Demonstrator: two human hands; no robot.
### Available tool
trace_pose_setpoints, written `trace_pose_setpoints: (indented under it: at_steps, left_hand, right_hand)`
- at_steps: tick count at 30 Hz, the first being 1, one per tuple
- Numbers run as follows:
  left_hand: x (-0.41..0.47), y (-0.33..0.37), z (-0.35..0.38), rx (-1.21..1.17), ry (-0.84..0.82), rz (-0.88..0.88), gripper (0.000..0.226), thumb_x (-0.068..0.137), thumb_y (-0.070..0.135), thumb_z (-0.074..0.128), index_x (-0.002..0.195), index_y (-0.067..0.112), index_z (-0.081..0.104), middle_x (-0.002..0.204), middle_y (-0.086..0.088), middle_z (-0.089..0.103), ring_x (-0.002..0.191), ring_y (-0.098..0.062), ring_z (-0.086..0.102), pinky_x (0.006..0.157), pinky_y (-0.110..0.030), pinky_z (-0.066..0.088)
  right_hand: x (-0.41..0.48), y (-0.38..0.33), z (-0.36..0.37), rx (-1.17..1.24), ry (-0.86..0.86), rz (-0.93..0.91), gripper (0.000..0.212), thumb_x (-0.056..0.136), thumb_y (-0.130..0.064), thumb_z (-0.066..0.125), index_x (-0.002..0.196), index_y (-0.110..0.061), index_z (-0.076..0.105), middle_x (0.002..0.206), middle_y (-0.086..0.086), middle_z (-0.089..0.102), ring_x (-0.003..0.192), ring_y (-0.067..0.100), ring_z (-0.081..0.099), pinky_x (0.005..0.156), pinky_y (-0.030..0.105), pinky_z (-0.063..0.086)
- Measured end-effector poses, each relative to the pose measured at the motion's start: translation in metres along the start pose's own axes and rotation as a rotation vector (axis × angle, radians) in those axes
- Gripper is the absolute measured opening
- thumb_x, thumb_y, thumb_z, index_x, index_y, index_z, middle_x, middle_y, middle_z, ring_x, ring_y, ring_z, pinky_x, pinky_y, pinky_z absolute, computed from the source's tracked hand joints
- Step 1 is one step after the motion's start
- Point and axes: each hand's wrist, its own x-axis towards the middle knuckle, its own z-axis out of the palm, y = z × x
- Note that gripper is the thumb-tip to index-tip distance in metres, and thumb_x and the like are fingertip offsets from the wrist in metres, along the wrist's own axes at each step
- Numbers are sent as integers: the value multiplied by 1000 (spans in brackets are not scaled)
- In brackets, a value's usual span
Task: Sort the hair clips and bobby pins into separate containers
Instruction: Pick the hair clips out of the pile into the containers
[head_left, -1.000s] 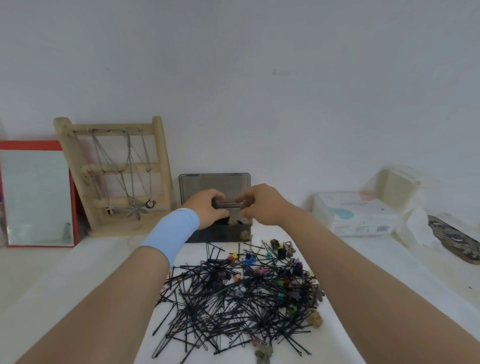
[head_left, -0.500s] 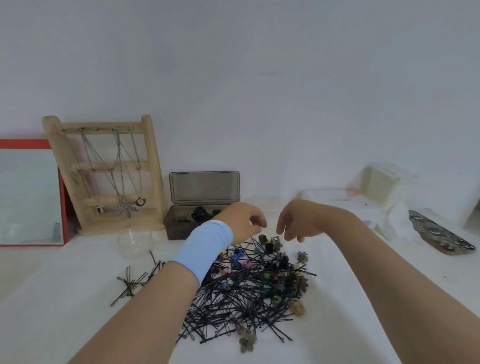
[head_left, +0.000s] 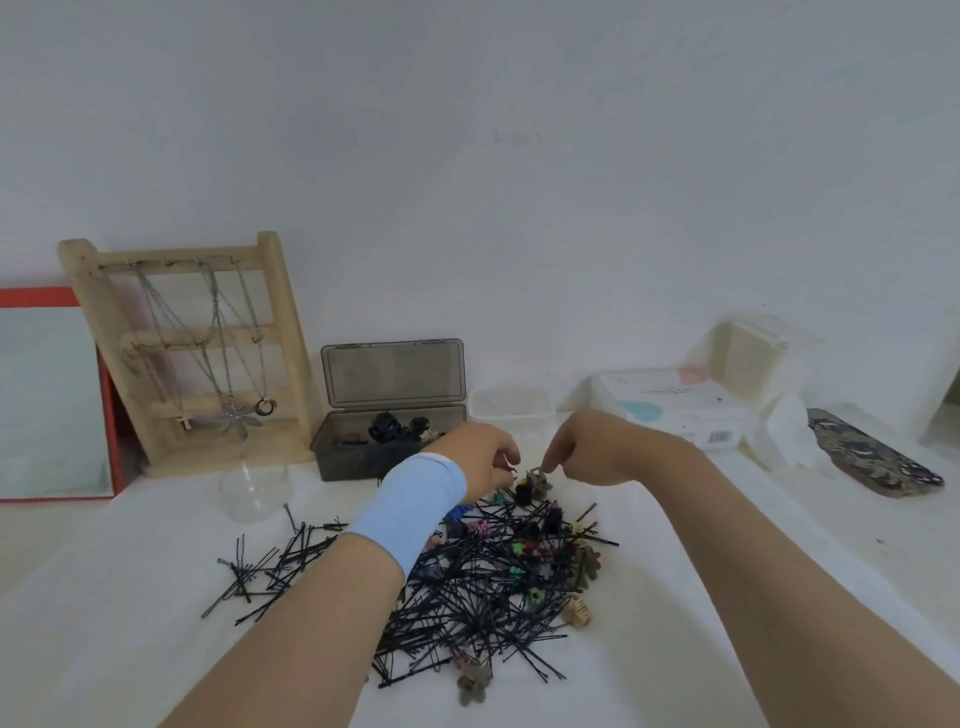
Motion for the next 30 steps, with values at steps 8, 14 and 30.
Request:
trace_pose_setpoints:
  at_steps: [8, 14, 30]
  left_hand:
    - [-3, -5, -3, -77, 34, 27, 17, 93, 29, 61, 108, 30, 68, 87, 25, 59, 74, 0, 59, 70, -19, 44]
    - [2, -5, 3, -91, 14, 59, 20, 89, 23, 62, 105, 36, 67, 101, 14, 65, 79, 1, 56, 65, -14, 38]
    - [-4, -17, -2, -112, -5, 58, 3, 90, 28, 67, 93, 30, 67, 91, 16, 66, 67, 1, 62, 61, -16, 43]
  right_hand:
    - [17, -6, 14, 58, -123, -16, 41, 86, -19, 55, 125, -30, 63, 122, -7, 61, 104, 11, 54, 86, 26, 39]
    - [25, 9, 22, -25, -126, -14, 38, 79, -44, 74, 109, -39, 52, 97, -16, 55, 89, 11, 61, 78, 33, 54]
    - [21, 5, 16, 323, -86, 16, 20, 84, -15, 59, 101, -23, 52, 97, 9, 69, 63, 18, 48, 52, 28, 40]
